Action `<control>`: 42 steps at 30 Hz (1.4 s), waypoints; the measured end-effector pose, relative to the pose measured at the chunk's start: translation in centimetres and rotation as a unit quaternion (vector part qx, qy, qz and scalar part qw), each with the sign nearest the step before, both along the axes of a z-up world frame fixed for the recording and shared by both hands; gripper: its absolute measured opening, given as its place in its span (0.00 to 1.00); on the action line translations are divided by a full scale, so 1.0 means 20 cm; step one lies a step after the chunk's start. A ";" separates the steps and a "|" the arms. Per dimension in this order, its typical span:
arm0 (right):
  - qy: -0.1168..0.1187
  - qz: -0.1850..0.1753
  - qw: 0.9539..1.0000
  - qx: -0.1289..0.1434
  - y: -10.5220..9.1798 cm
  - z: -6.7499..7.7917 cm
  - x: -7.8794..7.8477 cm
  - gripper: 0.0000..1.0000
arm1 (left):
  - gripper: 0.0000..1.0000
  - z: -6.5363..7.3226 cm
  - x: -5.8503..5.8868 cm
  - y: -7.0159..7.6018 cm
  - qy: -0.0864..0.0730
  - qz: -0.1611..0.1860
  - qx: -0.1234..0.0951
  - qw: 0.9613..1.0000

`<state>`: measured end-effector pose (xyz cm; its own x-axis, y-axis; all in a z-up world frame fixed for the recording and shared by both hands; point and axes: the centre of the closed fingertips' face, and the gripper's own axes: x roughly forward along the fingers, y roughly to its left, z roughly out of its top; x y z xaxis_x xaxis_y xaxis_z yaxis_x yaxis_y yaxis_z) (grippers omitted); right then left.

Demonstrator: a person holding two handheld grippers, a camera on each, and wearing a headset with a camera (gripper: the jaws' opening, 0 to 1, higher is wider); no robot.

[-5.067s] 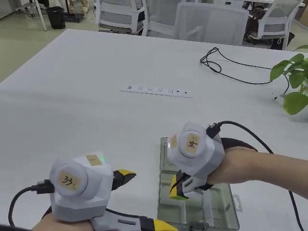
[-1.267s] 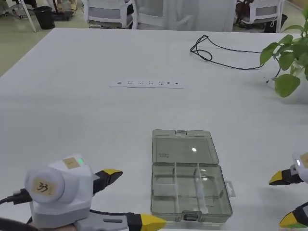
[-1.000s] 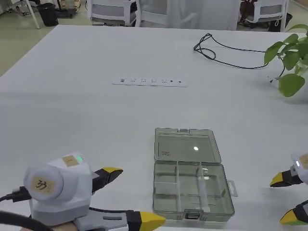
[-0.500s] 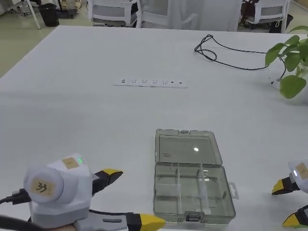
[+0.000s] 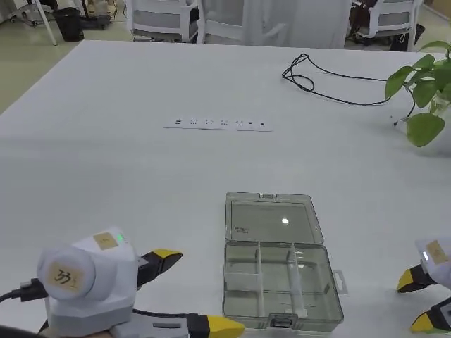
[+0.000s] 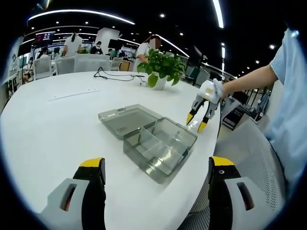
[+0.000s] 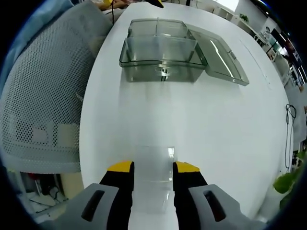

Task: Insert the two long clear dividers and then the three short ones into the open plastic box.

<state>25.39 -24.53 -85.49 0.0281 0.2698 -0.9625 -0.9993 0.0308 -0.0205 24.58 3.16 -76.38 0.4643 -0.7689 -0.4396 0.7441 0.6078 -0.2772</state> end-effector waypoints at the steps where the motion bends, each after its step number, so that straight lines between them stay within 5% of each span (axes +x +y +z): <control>1: -0.001 -0.002 1.000 0.000 0.00 0.00 0.00 0.33 | 0.90 0.00 0.00 0.00 0.000 0.000 0.000 1.000; 20: -0.014 -0.019 1.000 0.013 0.05 0.05 0.01 0.32 | 0.89 -0.01 -0.01 -0.01 0.006 -0.001 -0.001 1.000; 30: -0.040 -0.019 0.998 0.037 0.12 0.14 0.03 0.32 | 0.88 -0.02 0.00 -0.02 0.008 0.000 -0.002 1.000; 42: -0.083 -0.006 0.994 0.066 0.26 0.29 0.06 0.32 | 0.82 -0.06 0.00 -0.05 0.036 0.010 -0.005 0.999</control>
<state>26.68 -19.30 -79.78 0.1877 0.3913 -0.9009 -0.9820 0.0562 -0.1802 24.67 2.20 -77.55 0.4474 -0.7639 -0.4651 0.7092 0.6199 -0.3358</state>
